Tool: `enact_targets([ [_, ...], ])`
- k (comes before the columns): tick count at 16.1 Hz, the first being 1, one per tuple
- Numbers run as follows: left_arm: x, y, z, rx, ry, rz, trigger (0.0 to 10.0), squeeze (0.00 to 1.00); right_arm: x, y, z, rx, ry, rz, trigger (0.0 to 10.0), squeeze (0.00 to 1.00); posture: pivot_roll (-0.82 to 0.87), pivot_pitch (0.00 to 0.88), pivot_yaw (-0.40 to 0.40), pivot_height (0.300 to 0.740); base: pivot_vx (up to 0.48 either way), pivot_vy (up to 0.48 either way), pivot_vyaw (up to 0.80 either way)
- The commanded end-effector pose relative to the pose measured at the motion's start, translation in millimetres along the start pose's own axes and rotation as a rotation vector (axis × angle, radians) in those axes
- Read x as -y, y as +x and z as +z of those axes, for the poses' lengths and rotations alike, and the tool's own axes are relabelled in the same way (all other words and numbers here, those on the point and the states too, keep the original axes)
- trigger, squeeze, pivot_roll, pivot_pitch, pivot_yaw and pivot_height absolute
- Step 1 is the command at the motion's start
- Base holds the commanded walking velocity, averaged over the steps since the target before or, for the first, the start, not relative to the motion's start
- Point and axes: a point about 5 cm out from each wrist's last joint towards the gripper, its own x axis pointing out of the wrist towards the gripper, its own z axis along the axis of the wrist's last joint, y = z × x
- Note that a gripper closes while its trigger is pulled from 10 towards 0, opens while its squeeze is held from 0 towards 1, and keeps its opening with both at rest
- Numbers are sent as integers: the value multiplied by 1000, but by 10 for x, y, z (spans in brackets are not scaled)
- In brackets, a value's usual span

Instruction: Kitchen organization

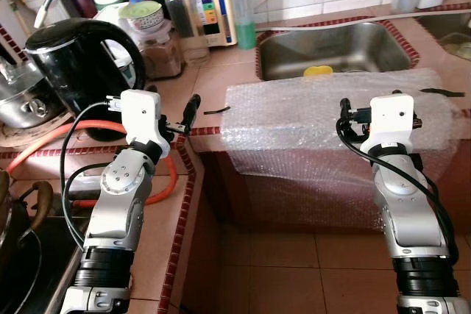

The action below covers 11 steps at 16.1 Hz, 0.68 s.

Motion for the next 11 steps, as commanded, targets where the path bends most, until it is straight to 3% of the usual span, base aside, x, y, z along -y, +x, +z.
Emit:
enact_targets([
  [1,-31,-18,12,2,10,8,10000,0,-47,7,51,17,6,20,10000,0,-315,33,197,740,0,-480,0],
  [11,-24,-36,-17,2,-5,26,10000,0,-89,54,82,23,1,57,10000,0,-312,28,171,740,0,-480,0],
])
